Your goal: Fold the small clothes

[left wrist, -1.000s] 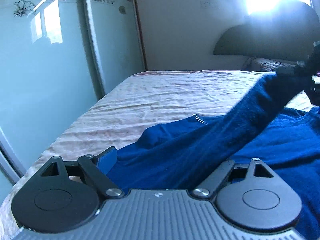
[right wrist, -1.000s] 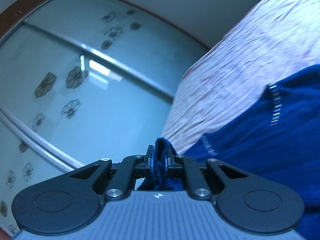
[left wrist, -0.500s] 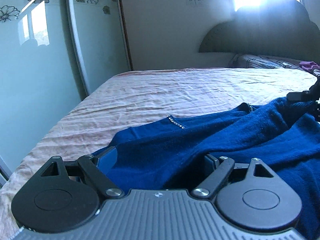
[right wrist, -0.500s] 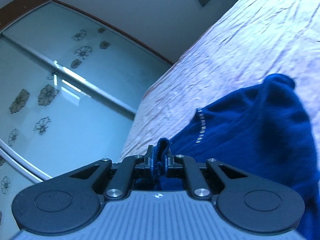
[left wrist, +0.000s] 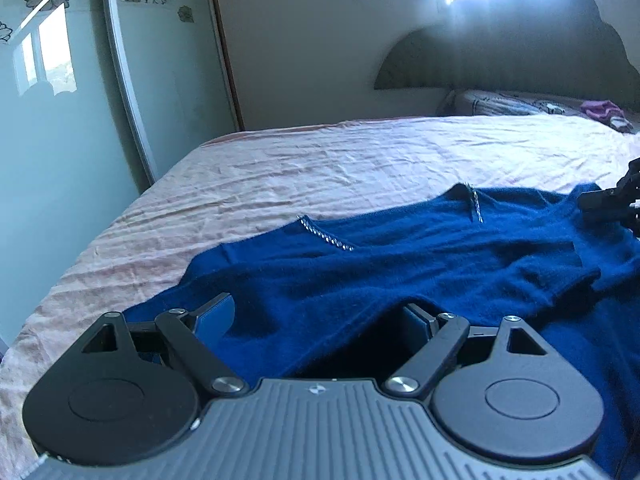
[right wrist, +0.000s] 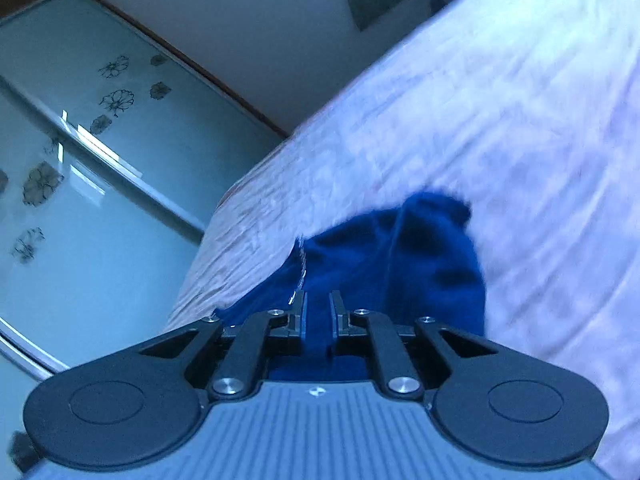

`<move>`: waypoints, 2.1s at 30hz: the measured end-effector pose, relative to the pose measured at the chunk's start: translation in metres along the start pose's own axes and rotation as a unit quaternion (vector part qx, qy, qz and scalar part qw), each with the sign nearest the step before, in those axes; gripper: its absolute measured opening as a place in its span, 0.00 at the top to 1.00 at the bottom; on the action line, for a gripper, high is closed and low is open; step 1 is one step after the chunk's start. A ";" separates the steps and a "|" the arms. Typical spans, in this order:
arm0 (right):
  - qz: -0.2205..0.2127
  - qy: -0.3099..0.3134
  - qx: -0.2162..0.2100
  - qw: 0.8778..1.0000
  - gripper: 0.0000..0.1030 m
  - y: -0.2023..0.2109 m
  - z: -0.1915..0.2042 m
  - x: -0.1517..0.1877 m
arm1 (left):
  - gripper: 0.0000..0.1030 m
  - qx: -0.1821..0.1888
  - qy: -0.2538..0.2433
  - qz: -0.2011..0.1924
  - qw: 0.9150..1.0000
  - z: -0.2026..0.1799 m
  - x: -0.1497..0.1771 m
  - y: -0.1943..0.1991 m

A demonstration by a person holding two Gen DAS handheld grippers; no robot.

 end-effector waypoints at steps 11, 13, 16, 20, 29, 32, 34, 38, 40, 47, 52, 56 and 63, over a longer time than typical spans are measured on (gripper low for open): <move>0.049 0.001 -0.003 0.999 0.71 -0.026 0.005 0.031 | 0.29 0.010 -0.009 0.008 1.000 -0.004 0.006 -0.003; 0.041 0.012 0.005 0.999 0.93 -0.028 0.008 0.030 | 0.43 0.016 -0.011 0.013 1.000 -0.004 0.006 -0.004; 0.012 0.053 0.025 0.998 0.98 -0.020 0.017 0.026 | 0.55 0.029 0.000 0.025 0.999 -0.001 0.006 -0.007; -0.022 0.106 0.041 0.993 0.98 -0.005 0.034 0.018 | 0.66 0.040 0.006 0.025 0.999 -0.002 0.002 -0.007; -0.061 0.158 0.086 0.982 0.99 0.006 0.045 0.002 | 0.66 0.054 0.000 0.016 0.998 -0.016 -0.007 -0.002; -0.072 0.178 0.104 0.976 0.98 0.007 0.048 -0.002 | 0.66 0.061 -0.002 0.012 0.998 -0.021 -0.011 -0.001; -0.079 0.191 0.117 0.971 0.98 0.010 0.049 -0.004 | 0.67 0.065 -0.007 0.010 0.998 -0.026 -0.013 0.000; -0.088 0.193 0.127 0.969 0.98 0.016 0.044 -0.009 | 0.67 0.072 -0.014 0.012 0.997 -0.034 -0.012 -0.001; -0.090 0.192 0.133 0.968 0.98 0.017 0.042 -0.009 | 0.66 0.074 -0.017 0.015 0.997 -0.037 -0.010 -0.003; -0.078 0.174 0.140 0.972 0.98 0.013 0.026 -0.008 | 0.61 0.072 -0.023 0.029 0.997 -0.039 -0.002 -0.007; -0.071 0.153 0.146 0.975 0.97 0.010 0.016 -0.009 | 0.54 0.063 -0.029 0.029 0.997 -0.038 0.000 -0.008; -0.079 0.148 0.153 0.974 0.97 0.015 0.014 -0.007 | 0.51 0.061 -0.028 0.033 0.997 -0.037 0.003 -0.009; -0.029 0.225 0.114 0.967 0.97 -0.003 0.045 0.015 | 0.43 0.052 -0.025 0.034 0.998 -0.034 0.006 -0.007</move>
Point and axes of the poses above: each gripper's, at about its wrist camera, not at the fingertips, and y roughly against the way its jaws point, z to its left, x to its underside, the point moved 2 cm from there along -y, roughly the way its jaws point, and after that the axes turned 5 degrees about -x, right-handed, at the moved point
